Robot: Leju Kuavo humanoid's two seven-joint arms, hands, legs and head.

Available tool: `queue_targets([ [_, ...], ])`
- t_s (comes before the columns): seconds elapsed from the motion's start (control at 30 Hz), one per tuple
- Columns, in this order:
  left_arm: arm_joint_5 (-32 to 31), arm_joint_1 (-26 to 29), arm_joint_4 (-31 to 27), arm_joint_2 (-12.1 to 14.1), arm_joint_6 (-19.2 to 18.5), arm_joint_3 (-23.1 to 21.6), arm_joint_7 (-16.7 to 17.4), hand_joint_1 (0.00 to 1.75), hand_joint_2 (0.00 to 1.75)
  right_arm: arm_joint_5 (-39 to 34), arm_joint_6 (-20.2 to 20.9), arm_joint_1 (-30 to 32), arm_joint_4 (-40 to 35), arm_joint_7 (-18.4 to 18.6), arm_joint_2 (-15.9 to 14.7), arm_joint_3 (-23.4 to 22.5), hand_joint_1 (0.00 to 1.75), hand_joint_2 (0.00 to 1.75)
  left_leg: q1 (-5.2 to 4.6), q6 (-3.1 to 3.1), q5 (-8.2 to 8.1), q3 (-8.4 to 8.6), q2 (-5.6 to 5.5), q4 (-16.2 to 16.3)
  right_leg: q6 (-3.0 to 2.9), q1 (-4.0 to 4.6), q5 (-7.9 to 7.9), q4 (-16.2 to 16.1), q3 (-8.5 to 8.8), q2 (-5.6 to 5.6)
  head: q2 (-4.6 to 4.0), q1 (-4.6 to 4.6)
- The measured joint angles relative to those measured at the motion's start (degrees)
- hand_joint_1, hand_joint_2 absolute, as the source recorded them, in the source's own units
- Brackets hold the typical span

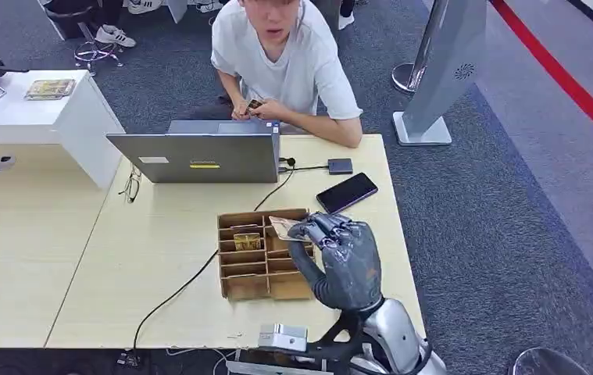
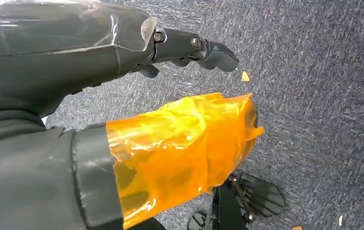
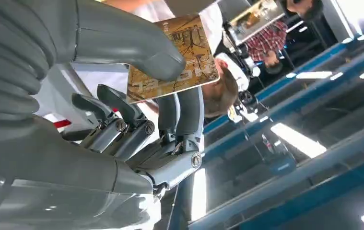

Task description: Pass the card to the sensor for recognition and then transmit it.

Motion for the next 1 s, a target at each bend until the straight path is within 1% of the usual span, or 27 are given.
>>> queue_targets([
  [0.17, -0.33, 0.0, 0.0, -0.02, -0.02, 0.31, 0.02, 0.0, 0.0, -0.81, -0.39, -0.02, -0.17, -1.05, -0.04, 0.0, 1.75, 1.75, 0.0, 0.0, 0.0, 0.0, 0.0, 0.0, 0.0, 0.0, 0.0, 0.0, 0.01, 0.0, 0.0, 0.02],
  [0.7, -0.48, -0.01, 0.0, -0.02, -0.11, 0.37, 0.02, 0.0, 0.0, -1.05, -0.68, -0.23, -0.17, -1.51, -0.04, 0.0, 1.75, 1.75, 0.0, 0.0, 0.0, -0.01, -0.01, 0.0, 0.0, 0.0, 0.0, 0.01, 0.01, 0.0, 0.0, 0.02],
  [0.87, -1.42, -0.04, 0.0, 0.0, -0.11, 0.37, 0.02, 0.0, 0.0, -1.95, -0.24, -2.03, 0.48, -2.14, -0.04, 0.44, 1.75, 1.75, 0.0, 0.0, 0.01, -0.01, 0.0, 0.0, 0.0, 0.0, 0.0, 0.02, 0.01, 0.0, 0.0, 0.02],
  [1.0, -2.23, -0.14, 0.0, 0.04, -0.09, 0.37, 0.0, 0.0, 0.0, -1.68, 0.69, -4.51, 2.62, -2.23, 0.41, 1.09, 1.75, 1.75, 0.0, -0.02, 0.03, 0.01, 0.0, 0.0, 0.0, 0.0, 0.01, 0.03, 0.02, 0.0, 0.0, 0.0],
])
